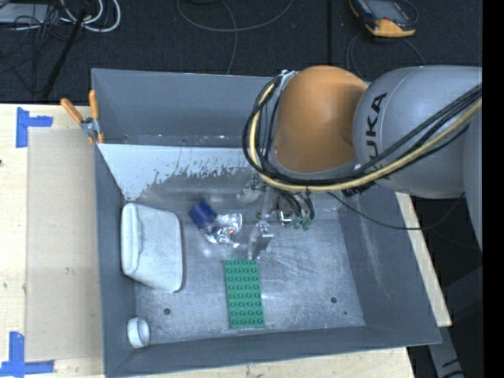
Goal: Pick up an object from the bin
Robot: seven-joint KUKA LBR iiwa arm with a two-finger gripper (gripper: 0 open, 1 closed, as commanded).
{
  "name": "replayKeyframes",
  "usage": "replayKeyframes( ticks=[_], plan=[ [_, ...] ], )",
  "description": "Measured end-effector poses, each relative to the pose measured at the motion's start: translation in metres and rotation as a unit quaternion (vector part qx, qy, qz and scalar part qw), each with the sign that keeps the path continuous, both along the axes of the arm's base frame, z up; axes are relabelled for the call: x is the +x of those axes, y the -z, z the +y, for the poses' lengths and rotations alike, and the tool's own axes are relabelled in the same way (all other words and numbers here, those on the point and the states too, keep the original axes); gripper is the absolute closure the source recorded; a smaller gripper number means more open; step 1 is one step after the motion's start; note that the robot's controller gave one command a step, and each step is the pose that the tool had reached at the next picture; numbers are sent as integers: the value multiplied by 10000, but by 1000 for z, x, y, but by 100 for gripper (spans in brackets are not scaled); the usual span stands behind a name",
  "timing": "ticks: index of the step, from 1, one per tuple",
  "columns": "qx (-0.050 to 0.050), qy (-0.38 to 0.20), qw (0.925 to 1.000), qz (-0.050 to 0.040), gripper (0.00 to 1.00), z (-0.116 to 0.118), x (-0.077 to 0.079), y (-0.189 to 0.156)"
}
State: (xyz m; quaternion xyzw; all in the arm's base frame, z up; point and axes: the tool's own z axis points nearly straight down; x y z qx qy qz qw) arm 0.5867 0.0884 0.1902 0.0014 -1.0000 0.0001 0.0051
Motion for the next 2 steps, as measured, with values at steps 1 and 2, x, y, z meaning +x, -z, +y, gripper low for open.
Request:
replayKeyframes(
  ticks=[1,2],
  plan=[
    [6,-88,9999,-71,0,25,30,107],
    [11,-76,9999,-86,100,24,31,107]
  ],
)
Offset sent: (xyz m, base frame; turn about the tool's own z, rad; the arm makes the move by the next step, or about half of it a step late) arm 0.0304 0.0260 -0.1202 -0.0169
